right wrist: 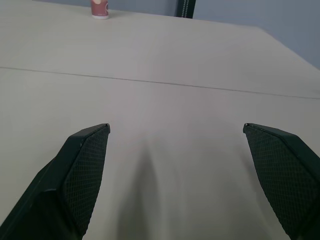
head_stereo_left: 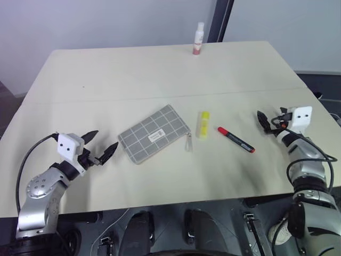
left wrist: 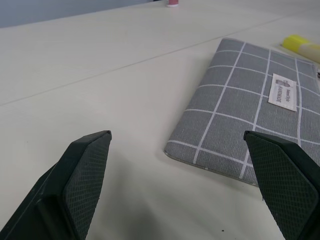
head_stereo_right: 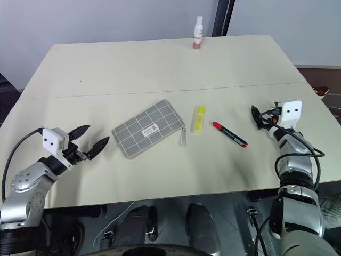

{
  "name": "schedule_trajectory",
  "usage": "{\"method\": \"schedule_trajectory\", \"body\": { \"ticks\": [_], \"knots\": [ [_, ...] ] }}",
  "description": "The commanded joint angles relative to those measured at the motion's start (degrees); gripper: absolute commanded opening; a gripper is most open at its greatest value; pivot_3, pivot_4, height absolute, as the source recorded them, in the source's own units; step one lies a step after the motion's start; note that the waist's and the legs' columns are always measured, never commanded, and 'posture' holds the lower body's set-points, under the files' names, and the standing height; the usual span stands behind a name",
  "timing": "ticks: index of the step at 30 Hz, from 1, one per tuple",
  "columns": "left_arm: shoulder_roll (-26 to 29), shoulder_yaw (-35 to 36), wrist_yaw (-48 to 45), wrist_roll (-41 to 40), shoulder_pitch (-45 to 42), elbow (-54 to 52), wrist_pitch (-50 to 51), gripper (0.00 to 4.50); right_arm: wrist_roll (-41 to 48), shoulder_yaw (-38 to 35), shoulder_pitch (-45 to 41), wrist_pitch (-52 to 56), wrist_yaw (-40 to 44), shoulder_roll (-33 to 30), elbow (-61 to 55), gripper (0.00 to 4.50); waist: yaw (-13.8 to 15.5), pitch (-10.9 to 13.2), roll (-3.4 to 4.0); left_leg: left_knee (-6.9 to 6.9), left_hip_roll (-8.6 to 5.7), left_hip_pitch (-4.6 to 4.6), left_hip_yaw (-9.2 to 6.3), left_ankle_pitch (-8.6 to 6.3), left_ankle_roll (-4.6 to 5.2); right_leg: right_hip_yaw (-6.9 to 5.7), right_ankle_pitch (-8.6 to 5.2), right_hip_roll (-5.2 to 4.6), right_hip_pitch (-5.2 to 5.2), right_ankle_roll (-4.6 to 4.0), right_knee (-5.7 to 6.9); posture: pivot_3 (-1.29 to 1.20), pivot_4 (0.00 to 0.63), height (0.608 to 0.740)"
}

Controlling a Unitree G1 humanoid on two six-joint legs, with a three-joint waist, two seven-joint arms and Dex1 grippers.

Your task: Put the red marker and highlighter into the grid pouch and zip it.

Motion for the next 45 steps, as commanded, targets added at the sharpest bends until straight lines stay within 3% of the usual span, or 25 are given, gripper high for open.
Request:
{"method": "schedule_trajectory", "body": {
  "ticks": [1, 35, 41, 45],
  "knots": [
    [0.34, 0.20, 1.24, 1.20, -0.39, -0.60, -0.74, 4.50, 0.38, -1.27, -0.06, -1.67, -0.60, -1.34, -0.42, 4.45, -0.01, 0.00, 0.00, 0.00, 0.00, 0.00, 0.00, 0.00, 0.00, 0.00, 0.00, 0.00, 0.00, 0.00, 0.00, 0.00, 0.150, 0.740],
    [-1.41, -0.11, -1.21, 1.03, -0.58, -0.13, -5.87, 4.50, 1.07, -1.12, -1.08, -1.31, 2.45, -2.28, -1.49, 4.45, 0.02, 0.00, 0.00, 0.00, 0.00, 0.00, 0.01, 0.00, 0.00, 0.00, 0.00, 0.00, 0.00, 0.00, 0.00, 0.00, 0.150, 0.740],
    [0.61, -1.59, -4.48, 4.73, -1.45, 0.93, -12.83, 4.50, 3.22, 0.00, -0.49, 3.04, 6.54, -1.02, -8.81, 4.45, 0.03, 0.00, 0.01, 0.00, 0.01, 0.00, 0.00, 0.00, 0.00, 0.00, 0.00, 0.00, -0.01, 0.00, 0.01, 0.00, 0.150, 0.740],
    [1.51, -1.59, -5.17, 5.39, -3.47, 2.74, -16.61, 4.50, 6.65, 1.57, 1.30, 10.12, 9.23, 1.20, -20.24, 4.45, 0.05, 0.00, 0.01, 0.00, 0.10, 0.00, -0.01, 0.00, 0.00, -0.01, 0.00, 0.00, -0.02, 0.00, 0.01, 0.00, 0.150, 0.740]
  ]
}}
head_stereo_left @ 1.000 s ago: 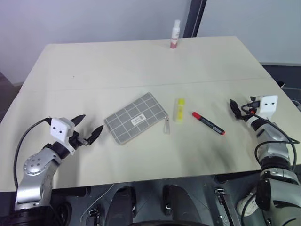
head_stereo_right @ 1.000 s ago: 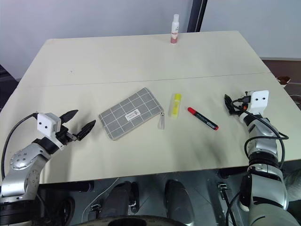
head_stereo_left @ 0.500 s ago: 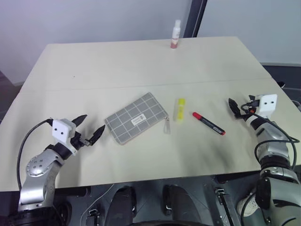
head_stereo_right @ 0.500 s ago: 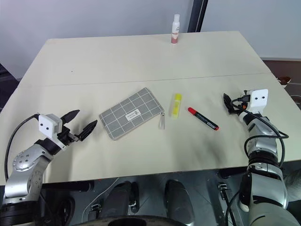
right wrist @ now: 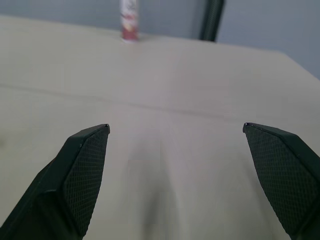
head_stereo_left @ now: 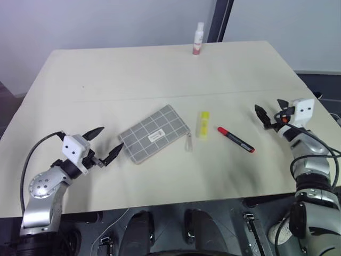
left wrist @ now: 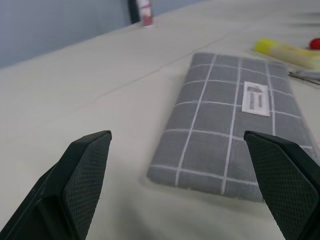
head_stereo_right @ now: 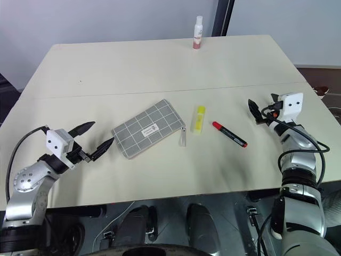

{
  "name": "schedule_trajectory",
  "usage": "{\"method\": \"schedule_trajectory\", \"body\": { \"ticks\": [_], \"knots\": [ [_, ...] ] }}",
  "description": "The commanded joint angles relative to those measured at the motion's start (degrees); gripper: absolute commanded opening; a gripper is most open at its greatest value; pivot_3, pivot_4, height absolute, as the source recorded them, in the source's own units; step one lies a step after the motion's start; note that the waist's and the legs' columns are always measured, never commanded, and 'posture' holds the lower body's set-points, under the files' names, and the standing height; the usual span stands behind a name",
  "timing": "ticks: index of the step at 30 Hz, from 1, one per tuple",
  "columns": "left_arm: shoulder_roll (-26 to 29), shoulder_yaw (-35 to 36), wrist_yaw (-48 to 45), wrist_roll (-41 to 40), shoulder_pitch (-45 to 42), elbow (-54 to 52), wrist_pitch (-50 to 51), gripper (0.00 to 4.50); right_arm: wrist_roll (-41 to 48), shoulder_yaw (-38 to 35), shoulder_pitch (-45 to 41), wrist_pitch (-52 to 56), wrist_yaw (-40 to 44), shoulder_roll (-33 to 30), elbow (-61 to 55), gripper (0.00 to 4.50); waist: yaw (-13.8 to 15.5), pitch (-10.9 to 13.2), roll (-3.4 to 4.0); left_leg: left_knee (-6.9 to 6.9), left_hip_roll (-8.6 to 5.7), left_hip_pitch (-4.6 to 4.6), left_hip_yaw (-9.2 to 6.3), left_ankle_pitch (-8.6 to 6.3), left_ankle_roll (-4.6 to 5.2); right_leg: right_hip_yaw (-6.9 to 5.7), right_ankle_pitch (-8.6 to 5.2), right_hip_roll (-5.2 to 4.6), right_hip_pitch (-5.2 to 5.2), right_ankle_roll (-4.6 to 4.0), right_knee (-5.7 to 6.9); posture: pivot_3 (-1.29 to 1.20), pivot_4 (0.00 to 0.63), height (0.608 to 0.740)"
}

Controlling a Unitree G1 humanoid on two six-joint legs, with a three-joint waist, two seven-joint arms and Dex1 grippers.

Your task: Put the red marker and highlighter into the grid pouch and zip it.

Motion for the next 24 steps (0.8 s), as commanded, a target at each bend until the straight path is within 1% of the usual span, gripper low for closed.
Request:
{"method": "schedule_trajectory", "body": {
  "ticks": [1, 5, 7, 8, 9, 11, 12, 14, 15, 19, 22, 24],
  "knots": [
    [0.92, 0.50, -0.48, 0.96, -1.86, 0.80, -4.64, 4.50, 3.39, 1.45, 1.33, 5.01, 2.45, 1.44, -10.47, 4.45, 0.00, 0.00, 0.00, 0.00, 0.01, 0.00, 0.00, 0.00, 0.00, 0.00, 0.00, -0.01, 0.00, 0.00, 0.01, 0.00, 0.150, 0.740],
    [1.68, -0.12, -0.94, 3.08, -2.24, 2.61, -9.20, 4.50, 5.20, 3.37, 2.99, 10.07, 3.31, 3.18, -18.47, 4.45, 0.08, 0.00, 0.01, -0.02, 0.00, -0.01, 0.01, 0.00, 0.00, 0.00, 0.00, -0.04, -0.01, 0.00, 0.00, 0.00, 0.150, 0.740],
    [1.93, -0.29, -1.46, 3.65, -1.88, 3.24, -11.32, 4.50, 6.53, 4.06, 3.15, 11.40, 3.35, 5.11, -21.97, 3.92, 0.06, 0.00, 0.01, -0.02, 0.00, -0.04, 0.01, 0.00, 0.00, 0.00, 0.00, -0.07, -0.04, 0.00, -0.01, 0.00, 0.150, 0.740],
    [2.30, -0.45, -1.96, 4.33, -1.64, 3.81, -13.04, 4.50, 5.97, 4.92, 3.05, 11.62, 2.33, 6.22, -23.30, 3.58, 0.01, 0.01, 0.02, -0.02, 0.00, -0.04, 0.02, 0.00, 0.00, 0.00, 0.00, -0.07, -0.06, 0.00, 0.00, 0.00, 0.150, 0.740],
    [2.60, -0.58, -2.35, 4.74, -1.55, 4.38, -14.39, 4.50, 5.24, 5.85, 2.92, 11.83, 1.36, 7.24, -24.29, 3.10, -0.01, 0.01, 0.02, -0.02, 0.01, -0.04, 0.02, 0.00, 0.00, 0.00, 0.00, -0.07, -0.08, 0.00, 0.00, 0.00, 0.150, 0.740],
    [3.47, -1.04, -3.15, 6.20, -1.36, 5.61, -17.72, 4.50, 4.45, 8.44, 3.26, 12.97, -0.19, 10.19, -27.16, 1.99, -0.04, 0.01, 0.02, -0.02, 0.03, -0.04, 0.02, -0.01, -0.01, -0.01, 0.00, -0.05, -0.09, -0.01, 0.02, 0.00, 0.150, 0.740],
    [3.77, -1.25, -3.36, 6.55, -1.36, 6.04, -18.80, 4.50, 4.35, 9.17, 3.44, 13.46, -0.64, 11.14, -28.13, 1.52, -0.07, 0.02, 0.04, -0.03, 0.05, -0.03, 0.02, -0.01, -0.01, -0.01, 0.00, -0.04, -0.11, -0.01, 0.02, 0.00, 0.150, 0.740],
    [4.67, -2.32, -4.17, 8.14, -0.49, 6.52, -22.33, 4.50, 2.80, 12.11, 3.81, 13.26, -2.41, 14.64, -29.00, 0.44, -0.06, 0.03, 0.06, -0.07, 0.07, -0.04, 0.03, -0.01, -0.01, -0.01, 0.01, -0.06, -0.15, -0.03, 0.03, 0.00, 0.150, 0.740],
    [5.16, -2.89, -4.56, 9.08, -0.02, 6.86, -24.36, 4.50, 2.35, 13.18, 3.82, 13.23, -3.16, 16.30, -29.10, 0.05, -0.06, 0.03, 0.06, -0.09, 0.08, -0.05, 0.04, -0.01, -0.01, -0.01, 0.01, -0.06, -0.17, -0.03, 0.02, 0.00, 0.150, 0.740],
    [7.42, -4.82, -6.03, 11.97, 1.86, 10.49, -32.81, 4.50, -0.84, 19.06, 3.18, 13.37, -5.15, 22.44, -28.03, 0.05, -0.08, 0.04, 0.07, -0.21, 0.07, -0.09, 0.13, -0.01, -0.01, 0.00, 0.01, -0.12, -0.26, -0.04, -0.01, 0.00, 0.150, 0.740],
    [8.77, -5.70, -5.93, 13.24, 2.40, 11.66, -36.65, 4.50, -5.51, 23.54, 2.25, 12.69, -5.52, 23.57, -25.14, 0.05, 0.07, 0.05, 0.09, -0.27, 0.07, -0.09, 0.15, -0.01, -0.01, 0.00, 0.01, -0.17, -0.29, -0.04, -0.03, 0.00, 0.150, 0.740],
    [9.97, -5.37, -4.67, 15.43, 1.37, 14.57, -40.11, 4.50, -7.32, 25.43, 1.12, 13.07, -6.05, 24.46, -22.90, 0.05, 0.15, 0.05, 0.09, -0.26, 0.04, -0.10, 0.15, -0.01, -0.02, -0.02, 0.00, -0.21, -0.29, -0.04, -0.05, 0.00, 0.150, 0.740]
  ]
}}
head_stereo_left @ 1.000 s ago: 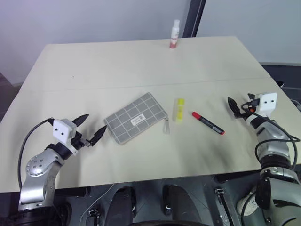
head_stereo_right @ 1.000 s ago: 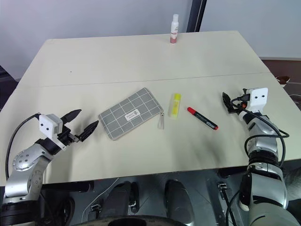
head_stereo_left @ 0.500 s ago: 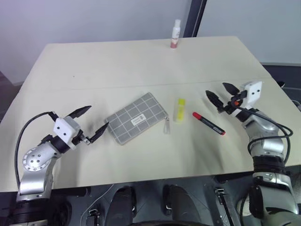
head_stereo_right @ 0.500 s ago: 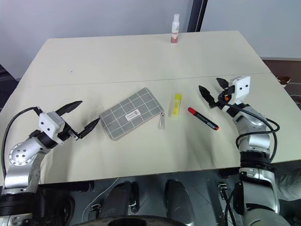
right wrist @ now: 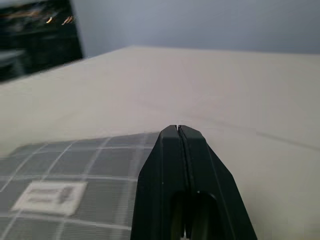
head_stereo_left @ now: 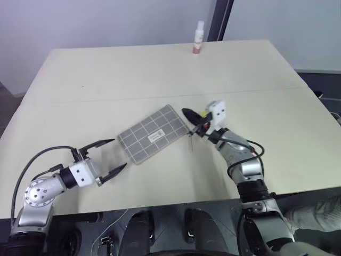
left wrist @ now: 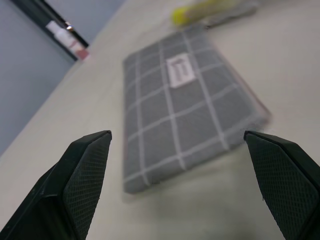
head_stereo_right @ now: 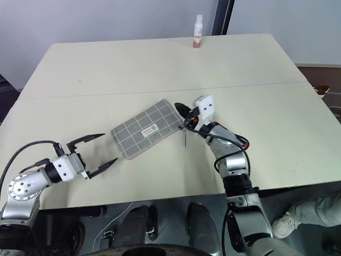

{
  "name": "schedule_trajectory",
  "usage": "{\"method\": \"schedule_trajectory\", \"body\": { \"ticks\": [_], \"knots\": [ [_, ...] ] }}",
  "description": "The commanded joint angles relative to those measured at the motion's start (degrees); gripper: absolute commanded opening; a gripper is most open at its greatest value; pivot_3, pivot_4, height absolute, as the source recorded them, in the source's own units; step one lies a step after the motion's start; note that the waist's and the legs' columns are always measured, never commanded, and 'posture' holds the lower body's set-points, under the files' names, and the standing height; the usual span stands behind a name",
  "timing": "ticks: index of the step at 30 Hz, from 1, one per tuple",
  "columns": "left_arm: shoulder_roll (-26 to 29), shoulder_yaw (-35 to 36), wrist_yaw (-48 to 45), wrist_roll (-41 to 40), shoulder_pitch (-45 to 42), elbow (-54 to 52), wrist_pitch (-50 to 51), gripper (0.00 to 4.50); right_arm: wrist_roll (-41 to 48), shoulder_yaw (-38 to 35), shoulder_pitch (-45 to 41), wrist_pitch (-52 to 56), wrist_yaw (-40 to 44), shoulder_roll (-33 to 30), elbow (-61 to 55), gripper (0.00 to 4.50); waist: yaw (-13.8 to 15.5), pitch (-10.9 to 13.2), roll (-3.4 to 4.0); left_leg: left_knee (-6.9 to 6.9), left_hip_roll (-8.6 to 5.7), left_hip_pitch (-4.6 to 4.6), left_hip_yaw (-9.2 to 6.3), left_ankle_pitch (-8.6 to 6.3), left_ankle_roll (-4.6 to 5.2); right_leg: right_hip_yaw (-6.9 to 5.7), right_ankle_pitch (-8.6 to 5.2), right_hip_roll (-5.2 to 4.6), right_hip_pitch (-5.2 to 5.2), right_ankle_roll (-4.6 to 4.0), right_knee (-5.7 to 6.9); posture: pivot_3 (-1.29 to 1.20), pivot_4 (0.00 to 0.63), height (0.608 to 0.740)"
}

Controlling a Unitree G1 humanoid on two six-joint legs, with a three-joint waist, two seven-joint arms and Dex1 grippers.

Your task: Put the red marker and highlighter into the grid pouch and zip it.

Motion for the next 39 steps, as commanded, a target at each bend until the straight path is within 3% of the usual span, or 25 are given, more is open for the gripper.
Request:
{"method": "schedule_trajectory", "body": {
  "ticks": [1, 7, 18, 23, 26, 33, 39],
  "knots": [
    [2.34, 0.62, 2.04, 3.48, -1.75, 3.25, -6.42, 4.50, -4.37, 3.24, -2.56, -0.88, -1.01, 0.89, 2.46, 0.05, -0.08, 0.00, 0.00, 0.00, 0.00, 0.00, 0.01, 0.00, -0.01, -0.01, 0.00, -0.02, 0.00, 0.00, 0.00, 0.00, 0.150, 0.740],
    [1.12, -2.27, 7.33, 9.52, -3.91, 5.19, -10.56, 4.50, -12.94, 7.00, -4.21, -1.63, -3.71, -1.92, 9.21, 0.05, -0.19, 0.00, 0.00, -0.18, -0.04, 0.02, 0.16, 0.00, -0.01, -0.10, 0.01, -0.23, -0.07, -0.01, -0.02, 0.00, 0.150, 0.740],
    [-2.51, -8.33, 17.60, 21.84, -10.23, 6.02, -8.60, 4.50, -10.97, 5.00, -3.06, 0.30, -3.44, -1.13, 6.86, 0.05, -0.08, -0.04, -0.05, -0.23, -0.03, 0.13, 0.44, 0.03, -0.01, -0.14, 0.03, -0.07, 0.00, 0.04, 0.03, 0.00, 0.150, 0.740],
    [-3.15, -9.90, 19.81, 22.05, -13.20, 8.01, -4.54, 4.50, -10.81, 4.78, -1.48, 1.18, -3.33, -1.13, 4.41, 0.05, -0.14, -0.05, -0.06, -0.25, -0.05, 0.14, 0.44, 0.04, -0.01, -0.14, 0.14, 0.01, 0.00, 0.24, 0.04, 0.00, 0.150, 0.740],
    [-3.29, -11.95, 18.59, 20.41, -13.76, 8.19, -3.77, 3.67, -10.77, 4.41, -1.44, 1.52, -3.42, -1.29, 3.81, 0.00, -0.18, -0.05, -0.06, -0.26, -0.04, 0.15, 0.44, 0.04, -0.01, -0.15, 0.15, 0.04, 0.00, 0.26, 0.04, 0.00, 0.150, 0.740],
    [-2.87, -14.41, 17.88, 18.64, -14.01, 6.87, -4.38, 0.11, -10.59, 4.12, -1.11, 2.02, -3.53, -1.02, 2.84, 0.00, -0.12, -0.07, -0.03, -0.25, -0.04, 0.18, 0.44, 0.04, -0.01, -0.14, 0.14, 0.01, 0.03, 0.24, 0.04, 0.00, 0.150, 0.740],
    [-1.95, -14.31, 17.54, 16.96, -13.88, 6.32, -3.17, 0.04, -9.25, 3.34, -0.61, 3.21, -2.97, -0.92, 0.47, 0.00, -0.16, -0.07, -0.03, -0.26, -0.05, 0.18, 0.45, 0.04, -0.01, -0.14, 0.14, 0.02, 0.02, 0.24, 0.04, 0.00, 0.150, 0.740]
  ]
}}
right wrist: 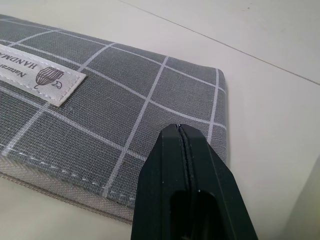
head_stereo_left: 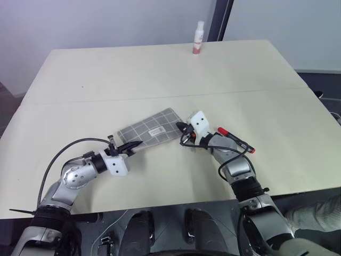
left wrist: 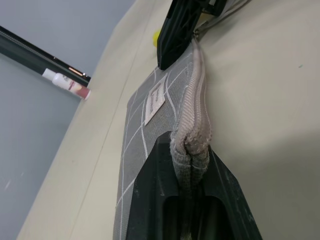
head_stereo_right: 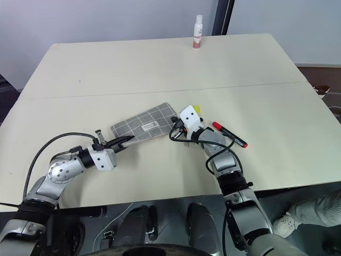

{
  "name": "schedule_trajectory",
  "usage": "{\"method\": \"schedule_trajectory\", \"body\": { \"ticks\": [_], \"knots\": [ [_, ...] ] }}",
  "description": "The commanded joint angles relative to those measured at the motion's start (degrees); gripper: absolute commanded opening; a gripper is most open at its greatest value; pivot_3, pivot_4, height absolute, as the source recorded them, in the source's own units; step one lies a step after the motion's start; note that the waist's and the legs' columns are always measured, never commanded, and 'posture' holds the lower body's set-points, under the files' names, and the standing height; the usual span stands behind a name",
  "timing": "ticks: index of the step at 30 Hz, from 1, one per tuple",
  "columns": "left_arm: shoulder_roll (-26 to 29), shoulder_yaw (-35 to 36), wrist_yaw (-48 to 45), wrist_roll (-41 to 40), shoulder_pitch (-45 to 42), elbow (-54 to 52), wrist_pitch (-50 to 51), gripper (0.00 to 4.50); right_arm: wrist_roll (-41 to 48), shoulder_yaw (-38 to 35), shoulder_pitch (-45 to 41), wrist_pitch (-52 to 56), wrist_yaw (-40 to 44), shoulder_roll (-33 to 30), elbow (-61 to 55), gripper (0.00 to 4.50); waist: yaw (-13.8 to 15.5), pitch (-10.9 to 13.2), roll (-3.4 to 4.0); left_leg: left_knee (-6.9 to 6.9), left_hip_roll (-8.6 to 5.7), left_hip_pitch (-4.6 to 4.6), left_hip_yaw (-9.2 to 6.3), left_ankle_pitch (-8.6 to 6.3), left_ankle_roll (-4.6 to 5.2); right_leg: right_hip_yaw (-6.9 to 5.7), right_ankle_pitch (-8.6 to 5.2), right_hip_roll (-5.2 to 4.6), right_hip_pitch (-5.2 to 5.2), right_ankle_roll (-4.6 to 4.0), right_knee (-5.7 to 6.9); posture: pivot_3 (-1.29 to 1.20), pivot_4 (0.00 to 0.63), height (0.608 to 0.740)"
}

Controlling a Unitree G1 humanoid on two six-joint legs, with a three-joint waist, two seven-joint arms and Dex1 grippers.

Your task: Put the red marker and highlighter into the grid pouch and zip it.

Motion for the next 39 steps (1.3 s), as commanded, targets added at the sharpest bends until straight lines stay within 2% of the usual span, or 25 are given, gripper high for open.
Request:
{"method": "schedule_trajectory", "body": {
  "ticks": [1, 4, 7, 11, 12, 16, 21, 27, 30, 37, 39],
  "knots": [
    [0.49, -0.58, -0.63, -2.12, 0.65, -1.49, 1.08, 0.04, 2.52, -1.53, 0.81, 1.04, 1.26, 0.08, -4.45, 0.00, -0.01, 0.00, 0.00, 0.00, 0.00, 0.00, 0.00, 0.00, 0.00, 0.00, 0.00, 0.00, 0.00, 0.00, 0.00, 0.00, 0.150, 0.740],
    [0.44, 0.17, -0.33, -3.46, 1.04, -2.33, 2.08, 0.00, 4.58, -4.25, 0.86, 2.69, 0.19, -0.34, -8.31, 0.77, -0.03, 0.00, 0.00, -0.01, 0.01, -0.01, 0.00, 0.00, 0.00, 0.00, 0.00, 0.00, -0.02, 0.00, 0.00, 0.00, 0.150, 0.740],
    [0.71, 0.94, 0.15, -4.18, 1.45, -3.01, 2.30, 0.00, 9.52, -8.55, 0.77, 6.41, 1.30, -1.67, -13.46, 2.28, 0.00, 0.00, 0.01, 0.00, 0.01, -0.02, -0.01, 0.00, 0.00, 0.00, 0.00, 0.00, -0.03, 0.01, 0.01, 0.00, 0.150, 0.740],
    [0.92, 1.94, 1.22, -4.53, 1.45, -3.58, 2.46, 0.00, 14.33, -11.66, 3.13, 13.34, 5.20, -7.20, -20.18, 4.24, 0.20, 0.00, 0.00, -0.01, 0.02, -0.03, -0.06, 0.00, 0.00, 0.00, 0.00, -0.01, -0.02, -0.01, -0.01, 0.00, 0.150, 0.740],
    [0.81, 2.10, 1.52, -4.81, 1.37, -3.57, 2.44, 0.00, 14.81, -11.27, 4.33, 14.91, 6.47, -8.87, -21.83, 4.38, 0.21, 0.00, 0.00, -0.01, 0.02, -0.04, -0.09, 0.00, 0.00, -0.01, -0.02, -0.01, -0.02, -0.02, -0.02, 0.00, 0.150, 0.740],
    [0.18, 2.10, 2.51, -4.99, 0.79, -3.11, 2.57, 0.00, 15.77, -9.46, 8.07, 20.50, 6.64, -10.92, -25.54, 4.38, -0.02, 0.00, -0.01, -0.04, 0.01, -0.03, -0.11, 0.00, 0.00, -0.01, -0.08, -0.01, -0.02, -0.12, -0.03, 0.00, 0.150, 0.740],
    [-0.09, 1.74, 3.09, -3.95, 0.52, -2.22, 1.62, 0.00, 13.45, -5.06, 10.33, 22.99, 3.88, -8.97, -26.37, 4.38, -0.14, 0.00, 0.00, -0.03, 0.03, 0.02, -0.11, 0.00, 0.00, 0.00, -0.05, 0.09, -0.05, -0.11, 0.05, 0.00, 0.150, 0.740],
    [0.20, 1.86, 3.81, -3.54, 0.79, -1.60, 0.82, 0.00, 13.27, -4.32, 8.62, 24.56, -0.56, -4.32, -23.32, 4.38, 0.03, 0.00, -0.01, 0.01, 0.02, -0.01, -0.11, 0.00, 0.00, 0.00, -0.09, 0.04, -0.03, -0.20, 0.00, 0.00, 0.150, 0.740],
    [0.20, 1.84, 4.06, -3.57, 0.95, -1.97, 0.76, 0.00, 13.79, -4.56, 7.99, 24.09, -0.58, -3.18, -21.95, 3.46, 0.07, -0.01, -0.02, 0.01, 0.01, -0.04, -0.10, 0.00, 0.00, 0.00, -0.09, 0.02, -0.03, -0.19, -0.04, 0.00, 0.150, 0.740],
    [-0.10, 1.78, 4.96, -3.32, 1.64, -1.54, 0.07, 0.00, 11.62, -2.74, 6.52, 21.91, -0.50, -2.30, -18.41, 0.05, -0.03, -0.01, -0.02, 0.01, 0.00, -0.04, -0.07, 0.00, 0.00, -0.01, -0.04, 0.03, -0.04, -0.08, -0.02, 0.00, 0.150, 0.740],
    [-0.16, 1.37, 5.17, -2.76, 1.81, -1.35, -0.40, 0.00, 11.68, -2.89, 6.19, 21.49, -0.55, -2.06, -18.69, 0.05, -0.03, -0.01, -0.01, 0.00, 0.01, -0.04, -0.08, 0.00, 0.00, -0.01, -0.05, 0.06, -0.04, -0.10, -0.01, 0.00, 0.150, 0.740]
  ]
}}
